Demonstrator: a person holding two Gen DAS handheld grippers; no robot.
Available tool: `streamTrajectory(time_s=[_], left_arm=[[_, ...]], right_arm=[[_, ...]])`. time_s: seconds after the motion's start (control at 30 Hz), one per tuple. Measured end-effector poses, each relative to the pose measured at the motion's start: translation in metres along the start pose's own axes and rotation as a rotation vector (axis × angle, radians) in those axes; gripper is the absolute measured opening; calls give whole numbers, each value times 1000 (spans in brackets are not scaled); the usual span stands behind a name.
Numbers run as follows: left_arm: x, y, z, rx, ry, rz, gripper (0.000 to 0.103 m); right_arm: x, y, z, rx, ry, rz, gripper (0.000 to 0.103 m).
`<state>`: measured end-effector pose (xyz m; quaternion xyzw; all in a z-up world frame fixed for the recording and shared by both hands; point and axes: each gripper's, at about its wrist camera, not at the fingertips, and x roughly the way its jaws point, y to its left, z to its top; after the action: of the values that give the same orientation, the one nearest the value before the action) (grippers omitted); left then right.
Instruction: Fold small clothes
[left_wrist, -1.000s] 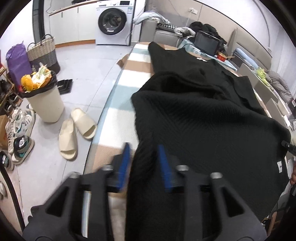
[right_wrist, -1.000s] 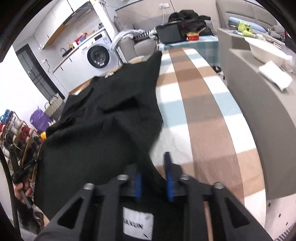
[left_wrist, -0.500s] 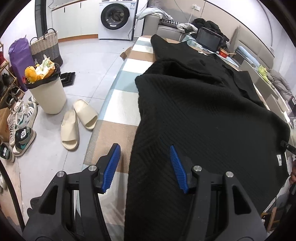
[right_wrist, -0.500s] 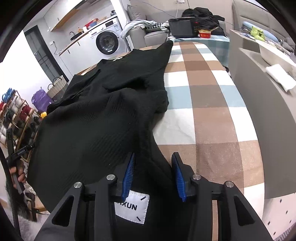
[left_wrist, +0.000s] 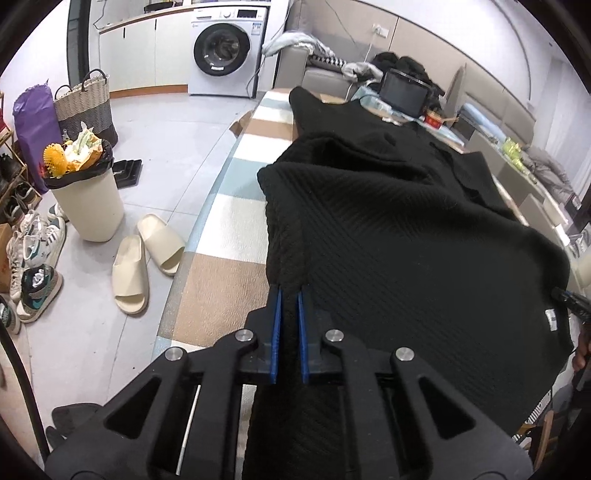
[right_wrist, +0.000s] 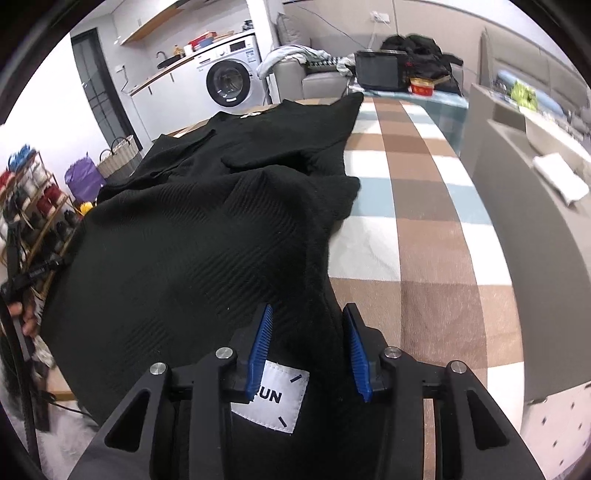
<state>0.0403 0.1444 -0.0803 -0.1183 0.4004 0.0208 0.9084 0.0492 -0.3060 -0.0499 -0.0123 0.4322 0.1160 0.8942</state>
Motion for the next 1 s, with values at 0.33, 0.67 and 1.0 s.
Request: streamTrajectory(time_s=[0.33,0.67,1.0], left_arm=[[-47,3,18,-22,-132,-69,5],[-62,8,42,-38,-184,-41,5],[-43,7,62,-42,-198,-17,5]], right_arm=[[-53,2,21,72,-191,99,4],[-75,13,32,95,-288,119,4],[-61,0,51,172,-291,110,4]])
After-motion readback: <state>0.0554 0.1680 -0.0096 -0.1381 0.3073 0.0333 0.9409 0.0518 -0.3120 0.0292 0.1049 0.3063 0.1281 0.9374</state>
